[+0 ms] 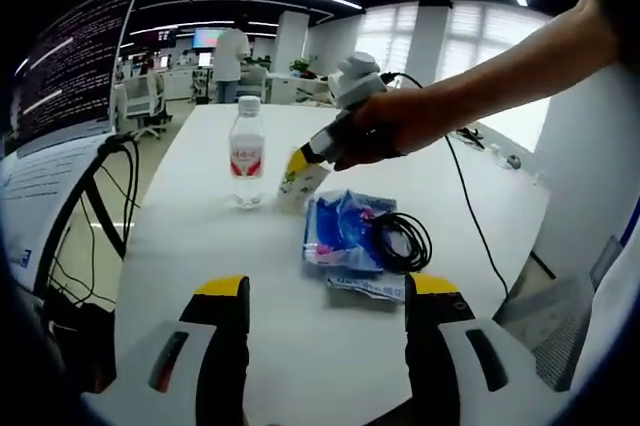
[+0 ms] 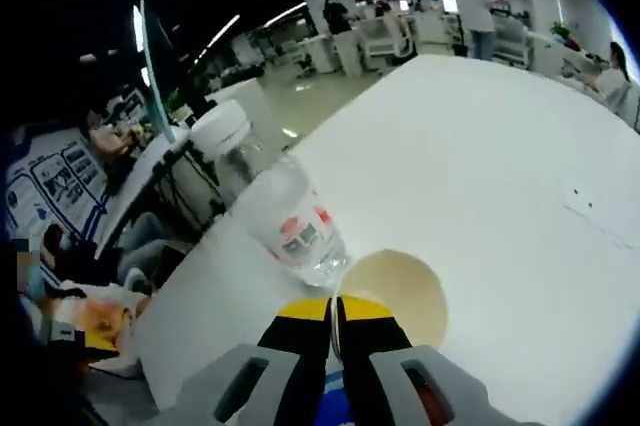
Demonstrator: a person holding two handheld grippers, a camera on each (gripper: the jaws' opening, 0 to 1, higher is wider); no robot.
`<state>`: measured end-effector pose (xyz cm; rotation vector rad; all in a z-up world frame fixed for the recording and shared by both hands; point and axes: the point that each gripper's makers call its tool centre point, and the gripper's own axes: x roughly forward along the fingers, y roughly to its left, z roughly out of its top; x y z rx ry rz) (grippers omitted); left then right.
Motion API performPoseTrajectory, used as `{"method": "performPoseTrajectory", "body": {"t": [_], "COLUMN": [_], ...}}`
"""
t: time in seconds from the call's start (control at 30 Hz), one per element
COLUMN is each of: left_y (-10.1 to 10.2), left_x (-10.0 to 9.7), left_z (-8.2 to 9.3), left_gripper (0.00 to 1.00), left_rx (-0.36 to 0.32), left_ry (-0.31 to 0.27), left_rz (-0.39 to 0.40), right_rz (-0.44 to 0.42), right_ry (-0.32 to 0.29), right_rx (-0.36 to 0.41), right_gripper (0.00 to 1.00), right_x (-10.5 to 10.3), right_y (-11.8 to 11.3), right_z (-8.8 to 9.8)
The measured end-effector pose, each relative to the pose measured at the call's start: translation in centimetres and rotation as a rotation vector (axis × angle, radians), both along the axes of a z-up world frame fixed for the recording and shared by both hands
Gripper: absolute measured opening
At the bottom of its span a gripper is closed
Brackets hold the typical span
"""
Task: Arrange the tabletop items into an orderly group along one side of the table until the central work area is clear of visible clutter.
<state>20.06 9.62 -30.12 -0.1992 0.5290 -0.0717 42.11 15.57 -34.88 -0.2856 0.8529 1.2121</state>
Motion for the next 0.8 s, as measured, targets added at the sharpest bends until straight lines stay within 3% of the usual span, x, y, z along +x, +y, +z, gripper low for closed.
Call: {"method": "performPoseTrajectory", "body": {"t": [0.37,0.8], "left_y": [0.4,0.2], "left_x": [0.3,0.2], "left_z": [-0.1,-0.5], "left_gripper": [0.63,0.63], "left_rx": [0.001,-0.013], "left_ry": [0.001,0.001], "left_rz": [-0.005,0.002], "right_rz": [0.342,0.3], "right_ry": [-0.294,-0.336], "right_rx": [-0.182,-0.206], "right_gripper": [0.0,0.0], "right_x": [-1.2,0.0], "right_y": [1.2,1.0], "right_z": [-2.1,-2.3]}}
